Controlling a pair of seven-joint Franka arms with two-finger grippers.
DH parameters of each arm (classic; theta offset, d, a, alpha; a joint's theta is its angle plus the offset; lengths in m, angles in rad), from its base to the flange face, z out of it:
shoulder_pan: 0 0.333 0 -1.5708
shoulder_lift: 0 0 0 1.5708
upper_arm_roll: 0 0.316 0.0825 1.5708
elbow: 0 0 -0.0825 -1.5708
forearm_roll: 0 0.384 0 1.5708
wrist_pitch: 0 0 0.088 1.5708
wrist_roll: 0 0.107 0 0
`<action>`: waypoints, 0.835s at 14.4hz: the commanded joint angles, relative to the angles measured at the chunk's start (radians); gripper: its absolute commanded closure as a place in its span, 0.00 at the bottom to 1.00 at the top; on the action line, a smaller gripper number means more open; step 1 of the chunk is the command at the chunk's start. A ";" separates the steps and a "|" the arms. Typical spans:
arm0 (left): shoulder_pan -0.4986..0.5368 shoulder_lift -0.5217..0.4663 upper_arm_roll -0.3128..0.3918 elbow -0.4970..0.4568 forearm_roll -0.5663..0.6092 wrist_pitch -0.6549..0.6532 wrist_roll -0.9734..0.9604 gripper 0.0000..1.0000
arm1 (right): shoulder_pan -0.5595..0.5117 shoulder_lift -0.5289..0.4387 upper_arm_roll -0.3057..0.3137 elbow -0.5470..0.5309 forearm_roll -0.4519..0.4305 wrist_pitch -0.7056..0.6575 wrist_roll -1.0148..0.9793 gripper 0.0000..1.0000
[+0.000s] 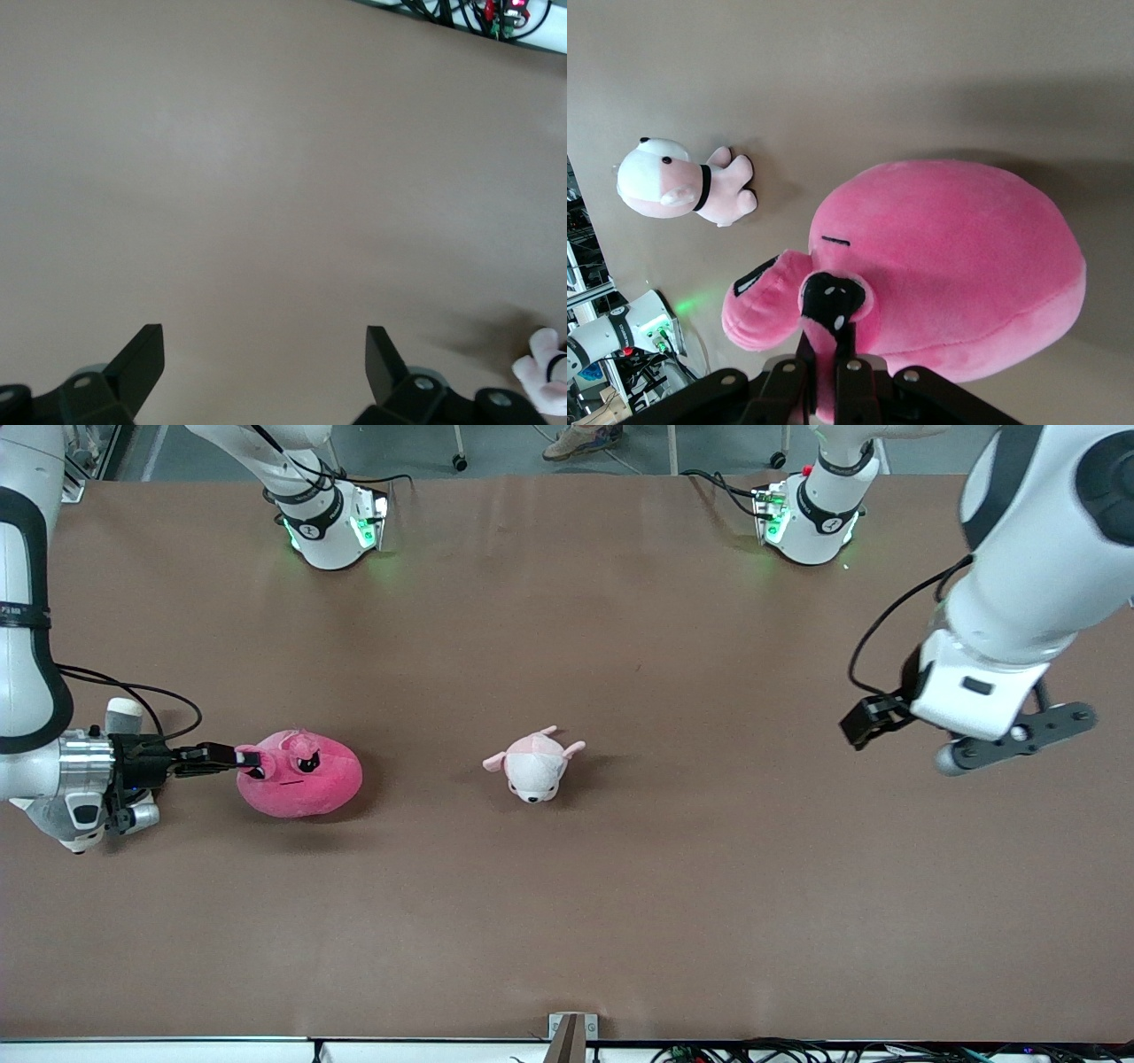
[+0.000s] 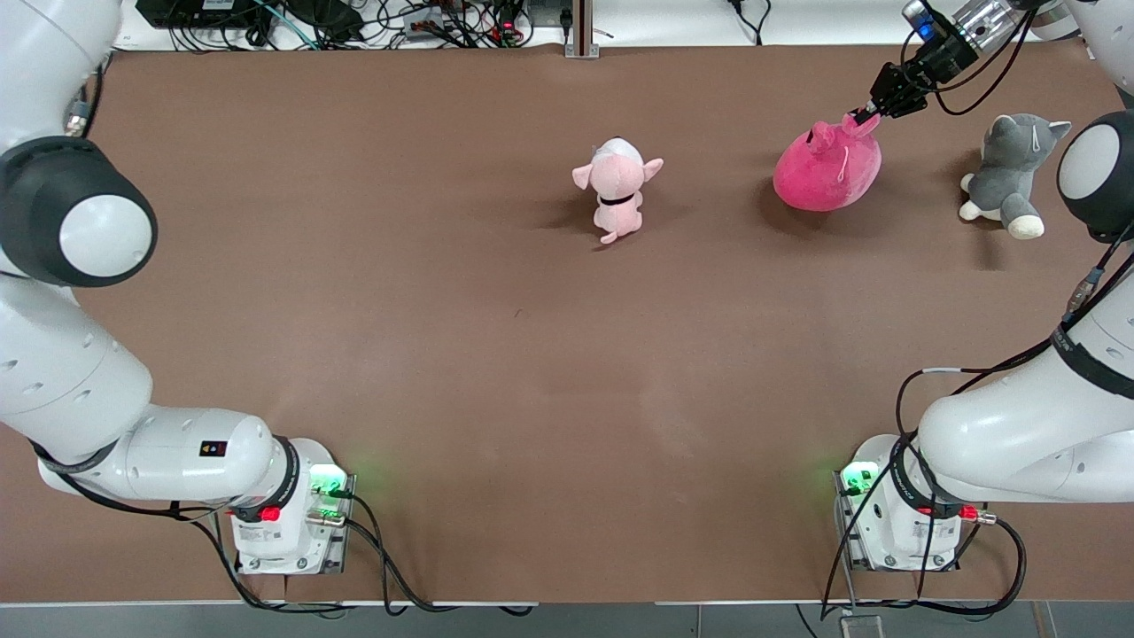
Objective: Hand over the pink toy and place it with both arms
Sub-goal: 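Lower the pink toy with the right gripper while the left gripper retracts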
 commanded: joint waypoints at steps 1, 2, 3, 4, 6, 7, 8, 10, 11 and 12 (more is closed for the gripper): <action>0.067 -0.040 -0.008 -0.008 -0.008 -0.036 0.108 0.00 | -0.025 0.021 0.018 0.020 0.015 -0.022 -0.019 1.00; 0.104 -0.043 -0.011 -0.006 -0.008 -0.042 0.162 0.00 | -0.025 0.024 0.018 0.020 0.015 -0.023 -0.020 1.00; 0.130 -0.048 -0.011 -0.006 -0.008 -0.042 0.205 0.00 | -0.025 0.028 0.018 0.018 0.015 -0.023 -0.020 1.00; 0.153 -0.056 -0.010 -0.006 -0.009 -0.048 0.237 0.00 | -0.025 0.034 0.018 0.020 0.015 -0.023 -0.020 1.00; 0.192 -0.056 -0.010 -0.006 -0.038 -0.048 0.253 0.00 | -0.024 0.044 0.018 0.020 0.015 -0.022 -0.020 1.00; 0.199 -0.056 -0.007 -0.006 -0.057 -0.048 0.253 0.00 | -0.024 0.046 0.020 0.020 0.015 -0.022 -0.020 1.00; 0.203 -0.056 -0.004 -0.006 -0.066 -0.048 0.254 0.00 | -0.024 0.046 0.020 0.020 0.017 -0.022 -0.020 1.00; 0.199 -0.063 0.034 -0.009 -0.067 -0.048 0.263 0.00 | -0.024 0.046 0.020 0.018 0.017 -0.023 -0.020 1.00; 0.198 -0.089 0.054 -0.017 -0.077 -0.048 0.282 0.00 | -0.024 0.046 0.020 0.018 0.017 -0.023 -0.020 1.00; 0.198 -0.111 0.077 -0.038 -0.099 -0.048 0.302 0.00 | -0.025 0.052 0.020 0.018 0.017 -0.028 -0.020 0.99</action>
